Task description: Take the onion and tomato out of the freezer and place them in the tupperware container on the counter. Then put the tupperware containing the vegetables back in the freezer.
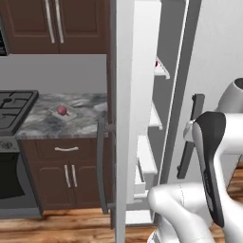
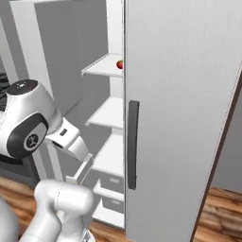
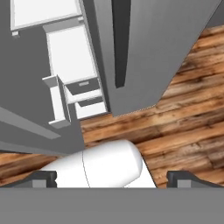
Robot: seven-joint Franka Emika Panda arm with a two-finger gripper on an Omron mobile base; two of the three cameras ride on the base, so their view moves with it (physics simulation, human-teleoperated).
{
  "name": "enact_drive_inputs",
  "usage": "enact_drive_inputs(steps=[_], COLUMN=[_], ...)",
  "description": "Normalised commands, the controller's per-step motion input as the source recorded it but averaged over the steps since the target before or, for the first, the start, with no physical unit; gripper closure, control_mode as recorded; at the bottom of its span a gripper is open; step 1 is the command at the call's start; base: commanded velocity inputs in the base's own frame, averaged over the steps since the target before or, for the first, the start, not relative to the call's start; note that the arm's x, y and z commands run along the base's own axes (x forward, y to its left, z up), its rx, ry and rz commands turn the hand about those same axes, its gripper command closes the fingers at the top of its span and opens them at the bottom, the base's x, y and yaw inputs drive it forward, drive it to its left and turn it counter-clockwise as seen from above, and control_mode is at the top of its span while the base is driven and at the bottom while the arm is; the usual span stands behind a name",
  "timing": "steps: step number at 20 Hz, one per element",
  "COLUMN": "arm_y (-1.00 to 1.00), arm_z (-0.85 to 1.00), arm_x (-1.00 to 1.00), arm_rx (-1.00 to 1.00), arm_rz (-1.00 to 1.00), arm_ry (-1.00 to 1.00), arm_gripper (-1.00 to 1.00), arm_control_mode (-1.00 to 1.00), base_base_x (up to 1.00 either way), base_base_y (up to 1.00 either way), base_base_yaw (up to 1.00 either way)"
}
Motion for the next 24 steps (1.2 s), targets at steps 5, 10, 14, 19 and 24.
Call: enact_drive_inputs(steps=[5,10,14,19,24], arm_y=[0.0,0.0,0.0,0.0,0.0], arm_z=[0.0,0.0,0.0,0.0,0.0], arm_x=[0.0,0.0,0.0,0.0,0.0], arm_rx=[0.0,0.0,0.0,0.0,0.0], arm_rz=[0.0,0.0,0.0,0.0,0.0], arm_ry=[0.0,0.0,0.0,0.0,0.0], arm_gripper=[-1.0,-1.0,-1.0,-1.0,-1.0], arm_control_mode=[1.0,1.0,1.0,1.0,1.0], base_base_x=[0.39,-0.34,-0.28,0.16,-0.04], base_base_y=[-0.5,-0.36,-0.16,-0.51,-0.74], base_base_yaw=[0.18,0.09,0.0,0.0,0.0])
